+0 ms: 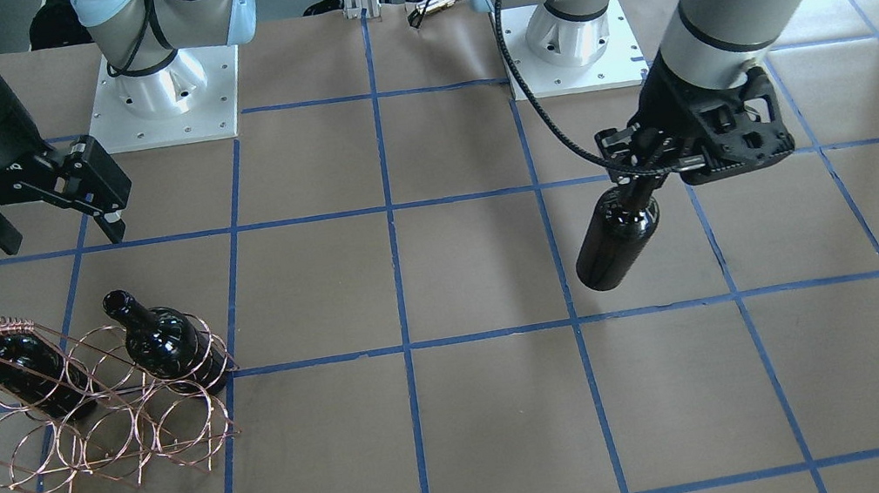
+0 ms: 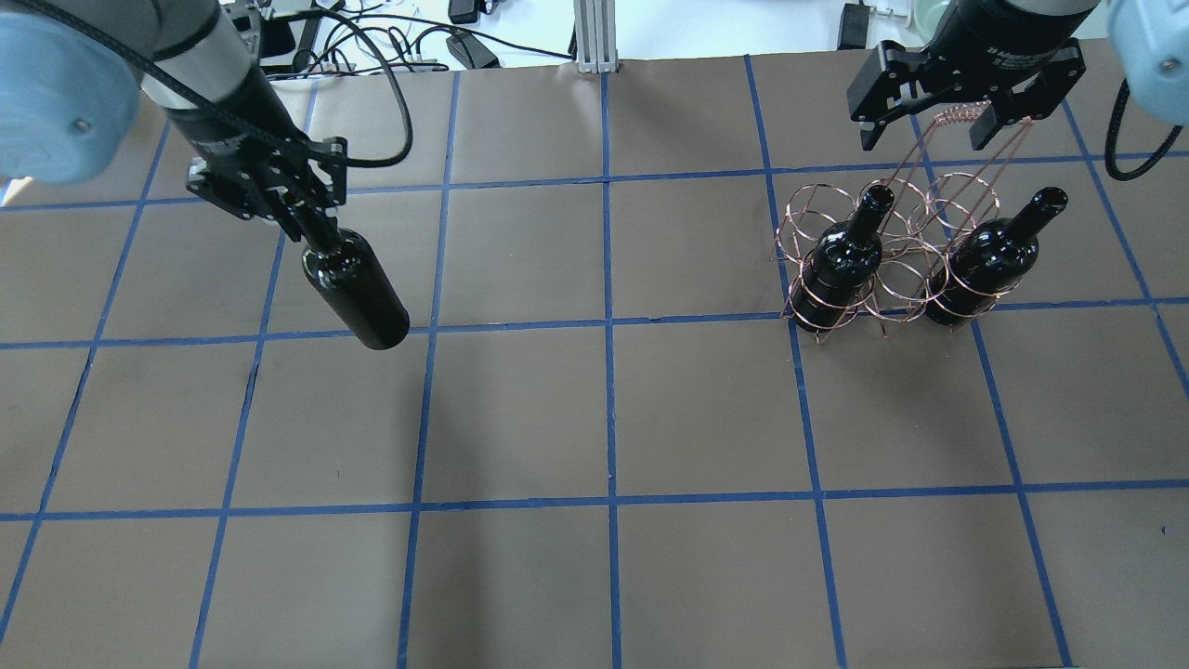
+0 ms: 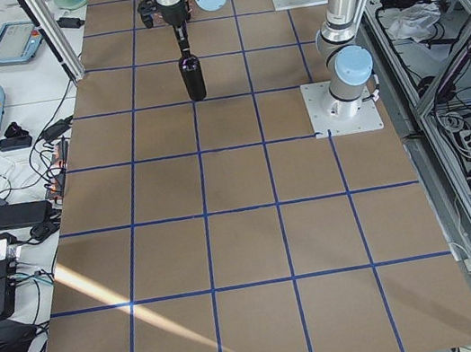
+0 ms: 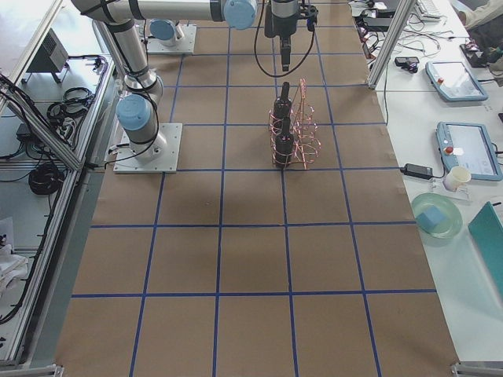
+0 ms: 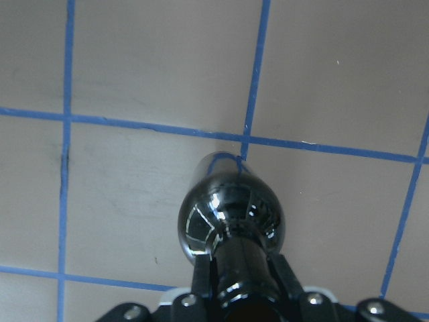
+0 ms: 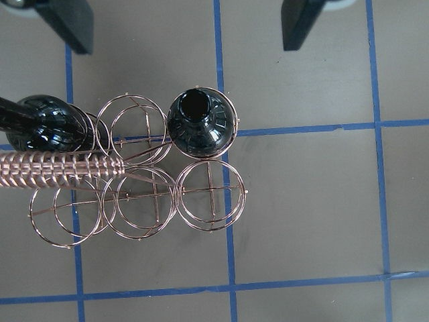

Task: Place wine into wine basket
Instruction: 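Carry the bottle toward the table center and stand it upright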

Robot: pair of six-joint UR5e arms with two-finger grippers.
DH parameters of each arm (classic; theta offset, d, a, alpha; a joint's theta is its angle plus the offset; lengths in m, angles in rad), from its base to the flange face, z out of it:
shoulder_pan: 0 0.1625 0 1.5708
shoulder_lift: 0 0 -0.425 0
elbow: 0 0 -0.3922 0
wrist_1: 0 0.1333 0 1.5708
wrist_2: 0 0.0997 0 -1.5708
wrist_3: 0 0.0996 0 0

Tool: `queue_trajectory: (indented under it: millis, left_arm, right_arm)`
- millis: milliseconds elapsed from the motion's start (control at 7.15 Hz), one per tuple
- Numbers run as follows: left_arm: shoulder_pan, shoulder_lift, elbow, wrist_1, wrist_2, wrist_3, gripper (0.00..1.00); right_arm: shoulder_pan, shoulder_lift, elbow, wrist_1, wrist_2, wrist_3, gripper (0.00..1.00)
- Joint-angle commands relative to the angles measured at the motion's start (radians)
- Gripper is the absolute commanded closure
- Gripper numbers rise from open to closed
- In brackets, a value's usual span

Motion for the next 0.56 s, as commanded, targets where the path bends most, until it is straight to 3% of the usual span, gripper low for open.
queue_trajectory:
  millis: [0, 419]
  left_arm:
    - [-0.062, 0.08, -0.158, 0.045, -0.054, -0.095, 1.0]
    - [-0.125, 0.085, -0.178, 0.041, -0.067, -0.12, 1.0]
  right_arm:
    - [0.002, -0.001, 0.0, 0.002, 0.002, 0.002, 0.0]
    - [0.002, -0.001, 0.0, 0.005, 0.002, 0.002, 0.0]
